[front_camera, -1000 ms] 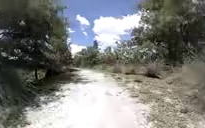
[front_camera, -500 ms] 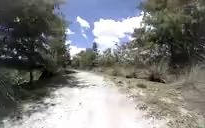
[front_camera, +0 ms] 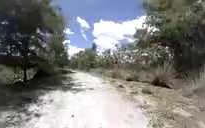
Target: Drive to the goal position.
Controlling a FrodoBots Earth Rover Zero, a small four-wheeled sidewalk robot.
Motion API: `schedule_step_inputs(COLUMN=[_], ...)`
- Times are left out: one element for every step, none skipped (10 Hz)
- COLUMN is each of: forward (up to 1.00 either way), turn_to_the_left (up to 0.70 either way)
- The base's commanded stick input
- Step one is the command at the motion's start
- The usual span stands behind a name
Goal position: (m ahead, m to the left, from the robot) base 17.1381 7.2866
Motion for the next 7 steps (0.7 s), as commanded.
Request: schedule_step_inputs(forward=[0.7,0.7,0.7,0.7,0.7,0.7,0.7], turn_to_the_left=[0.0,0.0,0.0,0.0,0.0,0.0,0.0])
